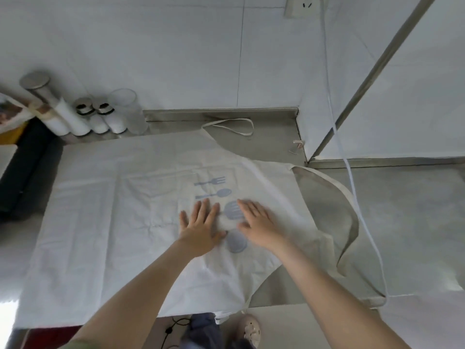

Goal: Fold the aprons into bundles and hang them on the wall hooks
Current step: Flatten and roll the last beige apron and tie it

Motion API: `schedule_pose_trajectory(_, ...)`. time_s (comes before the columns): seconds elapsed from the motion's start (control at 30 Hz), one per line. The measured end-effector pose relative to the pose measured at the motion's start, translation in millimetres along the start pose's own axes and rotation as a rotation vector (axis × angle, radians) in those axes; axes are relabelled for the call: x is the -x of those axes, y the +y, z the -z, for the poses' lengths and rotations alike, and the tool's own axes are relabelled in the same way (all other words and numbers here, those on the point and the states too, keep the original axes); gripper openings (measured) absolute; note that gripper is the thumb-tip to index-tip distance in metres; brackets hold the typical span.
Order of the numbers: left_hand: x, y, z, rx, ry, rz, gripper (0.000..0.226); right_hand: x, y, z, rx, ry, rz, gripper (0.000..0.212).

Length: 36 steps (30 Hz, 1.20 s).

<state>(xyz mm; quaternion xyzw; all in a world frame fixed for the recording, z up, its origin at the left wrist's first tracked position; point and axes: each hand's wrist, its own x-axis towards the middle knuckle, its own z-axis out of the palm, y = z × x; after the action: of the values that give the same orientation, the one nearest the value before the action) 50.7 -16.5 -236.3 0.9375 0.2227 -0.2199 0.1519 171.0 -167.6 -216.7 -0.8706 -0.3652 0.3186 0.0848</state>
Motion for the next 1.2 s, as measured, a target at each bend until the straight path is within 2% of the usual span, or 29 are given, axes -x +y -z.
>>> schedule_pose_trajectory(0.07, 10, -26, -7, -0.050, 0.023, -0.004, 0.089, 1, 9, -15, 0.167, -0.042, -0.030, 0.064)
schedule_pose_trajectory(0.17, 24, -60, -13, -0.047, 0.089, -0.040, 0.107, 3, 17, -13, 0.243, -0.081, -0.067, 0.066)
schedule_pose_trajectory(0.37, 46, -116, -16, 0.017, 0.129, 0.020, 0.105, -2, 11, -9, 0.264, -0.107, -0.193, 0.067)
schedule_pose_trajectory(0.43, 58, -136, -16, 0.046, 0.113, 0.060, 0.108, 0, 3, -15, 0.281, -0.029, -0.285, 0.069)
schedule_pose_trajectory(0.5, 69, -153, -15, 0.060, 0.080, 0.065, 0.109, 5, -7, -25, 0.283, 0.122, -0.352, 0.070)
schedule_pose_trajectory(0.63, 82, -179, -13, 0.033, 0.011, 0.046, 0.081, 19, -33, -40, 0.157, 0.405, -0.462, 0.059)
schedule_pose_trajectory(0.8, 86, -173, -9, 0.024, 0.071, 0.013, 0.073, 47, -51, -49, -0.107, 0.469, -0.564, 0.051)
schedule_pose_trajectory(0.87, 87, -165, -7, 0.043, 0.084, 0.008, 0.072, 59, -50, -50, -0.181, 0.407, -0.643, 0.047)
schedule_pose_trajectory(0.93, 91, -155, -5, 0.029, 0.084, -0.013, 0.072, 78, -51, -52, -0.169, 0.271, -0.691, 0.044)
schedule_pose_trajectory(1.0, 96, -147, -4, -0.007, 0.097, -0.023, 0.073, 93, -46, -58, -0.316, 0.130, -0.731, 0.047)
schedule_pose_trajectory(1.07, 104, -137, -5, -0.002, 0.114, -0.019, 0.073, 114, -46, -64, -0.491, -0.208, -0.840, 0.054)
schedule_pose_trajectory(1.1, 107, -134, -5, 0.011, 0.122, -0.015, 0.073, 121, -45, -68, -0.503, -0.392, -0.848, 0.057)
schedule_pose_trajectory(1.13, 111, -130, -7, 0.028, 0.130, -0.011, 0.072, 127, -42, -73, -0.502, -0.501, -0.817, 0.058)
schedule_pose_trajectory(1.2, 118, -125, -10, 0.071, 0.124, 0.000, 0.071, 134, -37, -86, -0.560, -0.490, -0.720, 0.055)
